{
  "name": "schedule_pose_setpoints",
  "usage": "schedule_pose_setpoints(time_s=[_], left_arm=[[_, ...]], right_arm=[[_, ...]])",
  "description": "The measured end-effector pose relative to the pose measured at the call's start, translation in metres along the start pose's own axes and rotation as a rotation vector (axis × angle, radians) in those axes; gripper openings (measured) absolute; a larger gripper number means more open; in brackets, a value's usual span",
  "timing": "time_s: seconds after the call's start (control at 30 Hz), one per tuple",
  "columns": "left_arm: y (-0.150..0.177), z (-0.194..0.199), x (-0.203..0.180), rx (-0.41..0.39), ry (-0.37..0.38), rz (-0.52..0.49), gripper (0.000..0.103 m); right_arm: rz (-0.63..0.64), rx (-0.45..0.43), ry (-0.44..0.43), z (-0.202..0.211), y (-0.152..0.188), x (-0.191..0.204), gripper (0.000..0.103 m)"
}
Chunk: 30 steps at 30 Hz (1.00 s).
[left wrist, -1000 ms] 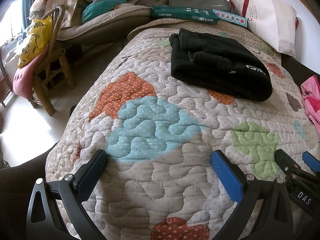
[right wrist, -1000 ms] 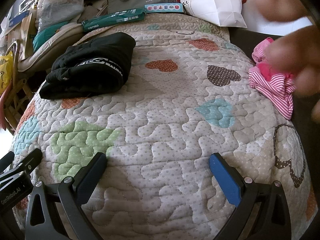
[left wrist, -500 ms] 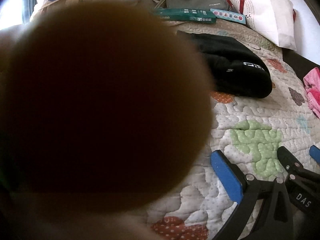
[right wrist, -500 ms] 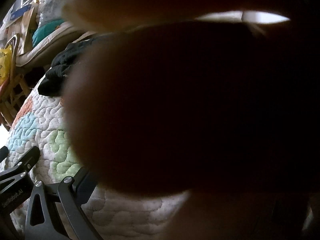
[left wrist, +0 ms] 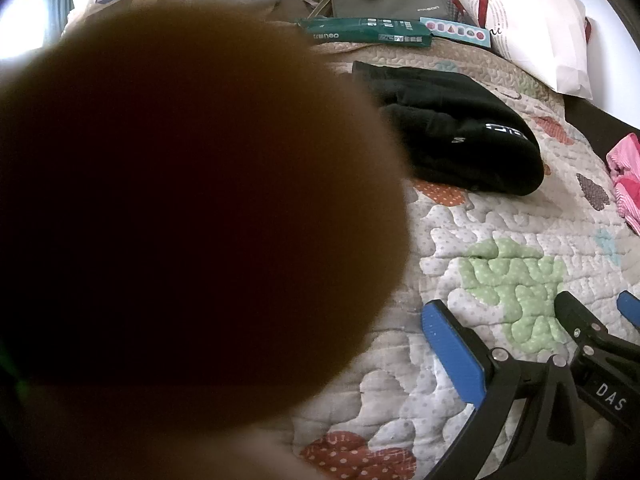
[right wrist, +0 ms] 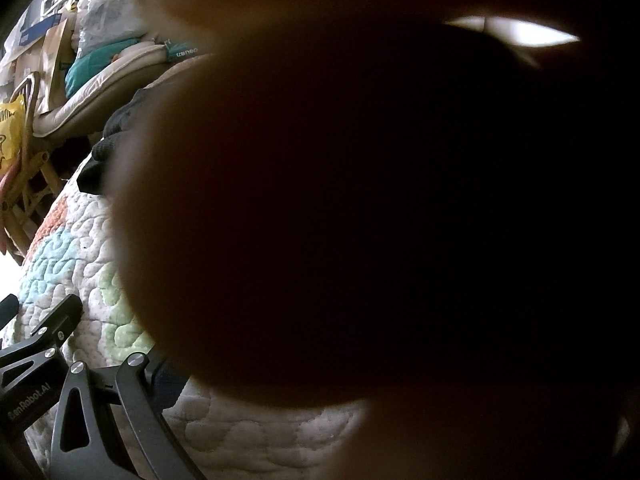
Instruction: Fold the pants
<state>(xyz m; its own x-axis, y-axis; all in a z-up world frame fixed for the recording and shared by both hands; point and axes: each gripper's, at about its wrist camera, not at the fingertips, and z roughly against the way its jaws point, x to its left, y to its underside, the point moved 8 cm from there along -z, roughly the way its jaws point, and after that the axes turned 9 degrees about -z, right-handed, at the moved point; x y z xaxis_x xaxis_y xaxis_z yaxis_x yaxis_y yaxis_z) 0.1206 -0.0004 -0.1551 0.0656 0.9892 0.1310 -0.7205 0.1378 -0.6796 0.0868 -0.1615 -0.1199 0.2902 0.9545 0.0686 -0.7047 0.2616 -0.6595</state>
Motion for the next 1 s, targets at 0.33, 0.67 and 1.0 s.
schedule_pose_setpoints(time_s=[0.33, 0.67, 1.0], left_arm=[[0.0009, -0.0017, -0.0002, 0.006, 0.022, 0.017, 0.103], [-0.0011, -0.0055, 0.0021, 0.008, 0.040, 0.032, 0.103], [-0.0007, -0.0069, 0.0034, 0.010, 0.030, 0.026, 0.103]], right_arm=[[-0.001, 0.001, -0.001, 0.0006, -0.0003, -0.0002, 0.103], [-0.006, 0.004, -0.007, 0.0014, -0.0011, -0.0004, 0.103], [-0.005, -0.002, -0.003, 0.0031, -0.0013, 0.0039, 0.103]])
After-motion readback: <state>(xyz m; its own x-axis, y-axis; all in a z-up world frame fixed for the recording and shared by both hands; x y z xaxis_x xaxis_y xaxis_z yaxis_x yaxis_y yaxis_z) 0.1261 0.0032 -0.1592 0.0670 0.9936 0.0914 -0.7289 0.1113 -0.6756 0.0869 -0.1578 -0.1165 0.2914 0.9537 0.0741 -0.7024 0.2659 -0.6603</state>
